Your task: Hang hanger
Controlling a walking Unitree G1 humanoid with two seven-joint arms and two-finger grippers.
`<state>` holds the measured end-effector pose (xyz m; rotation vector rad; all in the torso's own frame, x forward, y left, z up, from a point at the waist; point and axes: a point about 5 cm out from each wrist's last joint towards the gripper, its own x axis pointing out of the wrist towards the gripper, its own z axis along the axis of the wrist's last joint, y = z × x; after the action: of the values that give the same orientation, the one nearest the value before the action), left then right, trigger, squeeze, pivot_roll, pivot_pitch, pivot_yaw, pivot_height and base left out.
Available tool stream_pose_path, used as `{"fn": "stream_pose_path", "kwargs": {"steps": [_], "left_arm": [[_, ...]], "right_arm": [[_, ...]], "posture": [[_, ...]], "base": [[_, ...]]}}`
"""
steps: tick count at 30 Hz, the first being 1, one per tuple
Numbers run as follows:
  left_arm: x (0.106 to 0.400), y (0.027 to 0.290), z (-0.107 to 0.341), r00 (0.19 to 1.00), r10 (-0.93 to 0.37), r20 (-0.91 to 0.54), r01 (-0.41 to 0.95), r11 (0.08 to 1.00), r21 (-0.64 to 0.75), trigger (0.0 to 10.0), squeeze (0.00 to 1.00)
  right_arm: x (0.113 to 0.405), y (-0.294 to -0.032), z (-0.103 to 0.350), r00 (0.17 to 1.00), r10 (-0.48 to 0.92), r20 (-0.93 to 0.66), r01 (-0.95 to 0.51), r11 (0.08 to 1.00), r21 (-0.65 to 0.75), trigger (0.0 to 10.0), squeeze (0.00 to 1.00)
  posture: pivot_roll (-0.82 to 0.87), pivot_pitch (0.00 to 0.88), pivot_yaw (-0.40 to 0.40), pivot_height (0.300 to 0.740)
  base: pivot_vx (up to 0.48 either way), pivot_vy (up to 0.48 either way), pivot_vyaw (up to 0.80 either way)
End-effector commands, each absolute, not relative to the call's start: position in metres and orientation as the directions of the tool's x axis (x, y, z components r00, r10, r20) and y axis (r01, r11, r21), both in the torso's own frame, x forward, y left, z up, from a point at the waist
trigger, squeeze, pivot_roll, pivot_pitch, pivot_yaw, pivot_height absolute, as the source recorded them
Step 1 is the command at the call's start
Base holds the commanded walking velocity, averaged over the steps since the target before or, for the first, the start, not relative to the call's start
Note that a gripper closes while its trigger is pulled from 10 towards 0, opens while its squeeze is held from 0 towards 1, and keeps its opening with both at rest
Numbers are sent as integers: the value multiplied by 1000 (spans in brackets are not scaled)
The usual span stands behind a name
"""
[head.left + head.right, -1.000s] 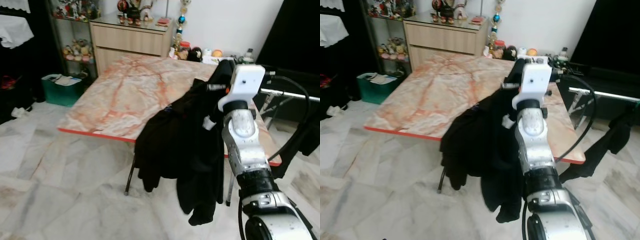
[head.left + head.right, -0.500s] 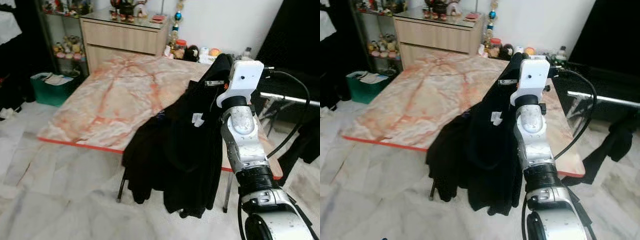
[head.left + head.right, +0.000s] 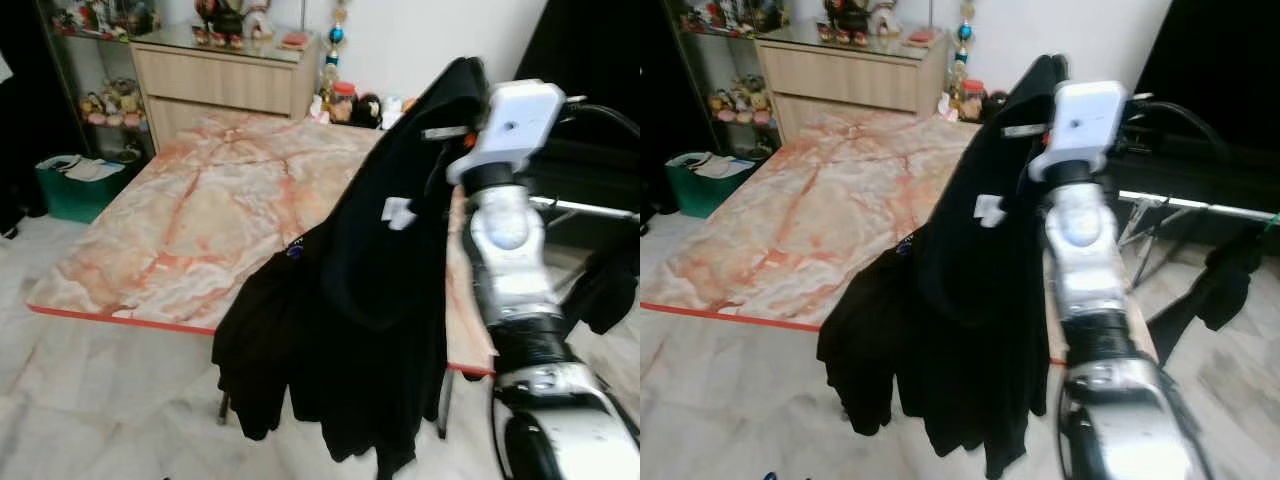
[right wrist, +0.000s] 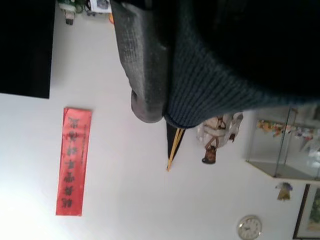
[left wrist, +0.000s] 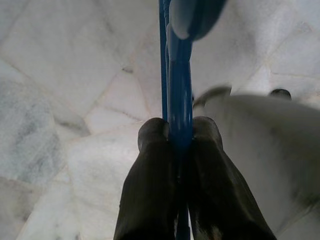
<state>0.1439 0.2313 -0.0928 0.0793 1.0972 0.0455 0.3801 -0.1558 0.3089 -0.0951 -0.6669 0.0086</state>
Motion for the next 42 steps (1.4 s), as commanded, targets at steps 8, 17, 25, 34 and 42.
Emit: {"fn": "stream_pose_path", "kwargs": {"steps": [8,17,25,34,42], "left_arm": [[137,230,-96,431,68,-900,2,997,76,10000,0],[138,230,-96,433,66,-899,4,997,76,10000,0],[137,229,-96,433,65,-899,6,997,75,10000,0],[138,229,-96,431,67,-900,1,997,75,10000,0],[136,231,-96,426,77,-901,0,996,85,10000,0]], "right_arm": [[377,-145,339,709,113,696,-13,989,-147,10000,0],[380,-147,348,700,126,703,-8,986,-169,10000,0],[384,-148,350,699,140,701,-21,984,-175,10000,0],[388,-148,335,735,139,663,-34,985,-169,10000,0],[396,-148,290,851,107,513,-25,986,-164,10000,0]], "posture": [[117,0,-83,740],[123,0,-86,740],[126,0,-91,740],[131,0,-92,740],[131,0,-89,740]], "base": [[290,0,0],[304,0,0],[310,0,0],[324,0,0],[314,0,0]]}}
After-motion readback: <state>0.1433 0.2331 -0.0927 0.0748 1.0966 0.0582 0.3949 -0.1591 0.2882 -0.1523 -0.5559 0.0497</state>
